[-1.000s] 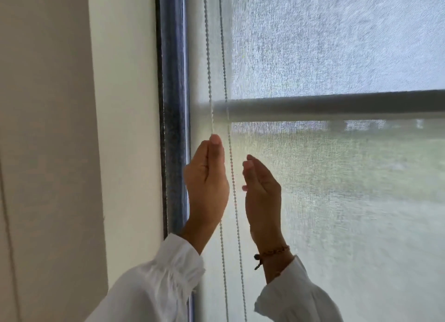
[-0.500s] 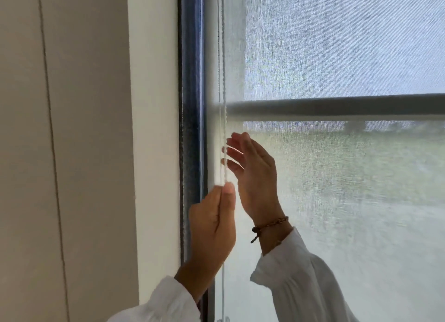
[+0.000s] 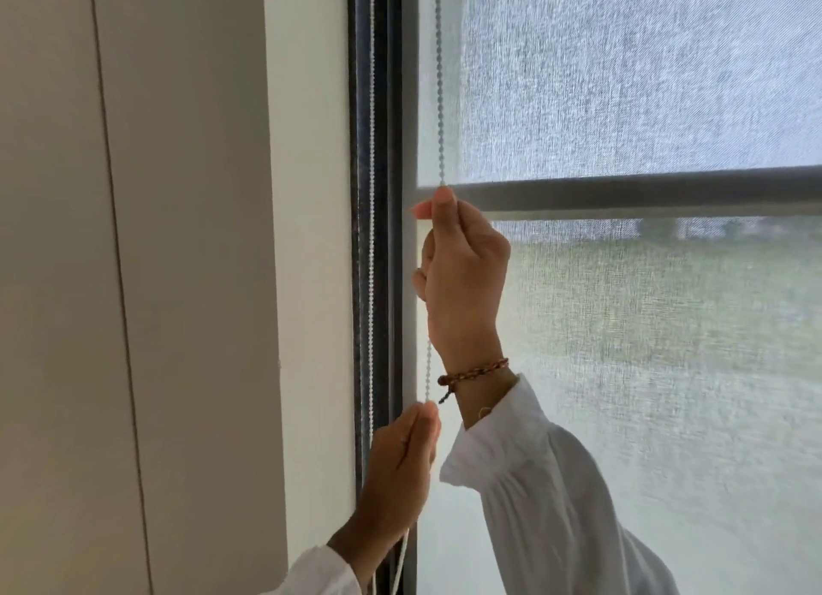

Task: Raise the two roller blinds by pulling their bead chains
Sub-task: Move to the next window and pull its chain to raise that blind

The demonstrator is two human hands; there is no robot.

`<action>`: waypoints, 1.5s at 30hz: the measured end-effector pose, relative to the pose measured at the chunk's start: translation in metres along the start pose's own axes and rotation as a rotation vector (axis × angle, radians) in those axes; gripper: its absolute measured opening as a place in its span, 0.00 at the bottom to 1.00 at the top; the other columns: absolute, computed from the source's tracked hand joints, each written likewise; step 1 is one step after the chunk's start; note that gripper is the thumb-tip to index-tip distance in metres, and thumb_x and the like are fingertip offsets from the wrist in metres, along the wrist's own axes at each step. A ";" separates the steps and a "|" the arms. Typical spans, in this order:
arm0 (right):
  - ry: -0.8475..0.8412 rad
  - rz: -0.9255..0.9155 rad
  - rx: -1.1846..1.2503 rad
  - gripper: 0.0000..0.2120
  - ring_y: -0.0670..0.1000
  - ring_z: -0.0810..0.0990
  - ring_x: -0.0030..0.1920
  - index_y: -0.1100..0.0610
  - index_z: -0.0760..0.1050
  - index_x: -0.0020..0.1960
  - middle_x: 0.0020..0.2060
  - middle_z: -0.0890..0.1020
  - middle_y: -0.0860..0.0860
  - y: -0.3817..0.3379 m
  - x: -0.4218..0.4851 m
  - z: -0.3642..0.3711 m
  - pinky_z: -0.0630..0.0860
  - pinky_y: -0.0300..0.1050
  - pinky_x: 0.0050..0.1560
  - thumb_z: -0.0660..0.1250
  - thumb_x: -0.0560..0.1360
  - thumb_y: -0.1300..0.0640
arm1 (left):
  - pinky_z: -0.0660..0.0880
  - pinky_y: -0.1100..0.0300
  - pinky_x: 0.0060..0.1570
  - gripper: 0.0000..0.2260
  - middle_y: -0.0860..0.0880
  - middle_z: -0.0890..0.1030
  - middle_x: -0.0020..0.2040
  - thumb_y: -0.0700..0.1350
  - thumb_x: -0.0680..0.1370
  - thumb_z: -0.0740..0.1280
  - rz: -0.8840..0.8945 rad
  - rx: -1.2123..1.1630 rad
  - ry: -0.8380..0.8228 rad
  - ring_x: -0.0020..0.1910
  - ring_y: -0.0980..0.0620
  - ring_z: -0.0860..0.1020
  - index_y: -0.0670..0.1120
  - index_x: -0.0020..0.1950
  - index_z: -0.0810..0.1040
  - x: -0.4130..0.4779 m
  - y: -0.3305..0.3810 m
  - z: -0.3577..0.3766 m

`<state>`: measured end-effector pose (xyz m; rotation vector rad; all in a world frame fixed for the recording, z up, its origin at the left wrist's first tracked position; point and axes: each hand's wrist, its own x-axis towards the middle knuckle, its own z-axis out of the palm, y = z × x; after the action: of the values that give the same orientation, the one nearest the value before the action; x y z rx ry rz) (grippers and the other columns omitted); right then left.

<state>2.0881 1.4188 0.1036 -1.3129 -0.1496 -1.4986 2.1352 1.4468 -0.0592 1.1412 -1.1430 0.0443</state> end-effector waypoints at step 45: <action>-0.087 0.198 0.140 0.14 0.58 0.79 0.50 0.59 0.74 0.53 0.48 0.78 0.55 0.052 0.020 0.030 0.77 0.56 0.54 0.56 0.79 0.51 | 0.61 0.62 0.25 0.17 0.58 0.67 0.21 0.59 0.74 0.57 0.186 -0.063 0.203 0.21 0.57 0.64 0.56 0.26 0.67 0.064 0.007 -0.051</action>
<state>2.1503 1.4056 0.1037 -1.2434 -0.1723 -1.2424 2.1964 1.4554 -0.0056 0.9493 -1.0584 0.2611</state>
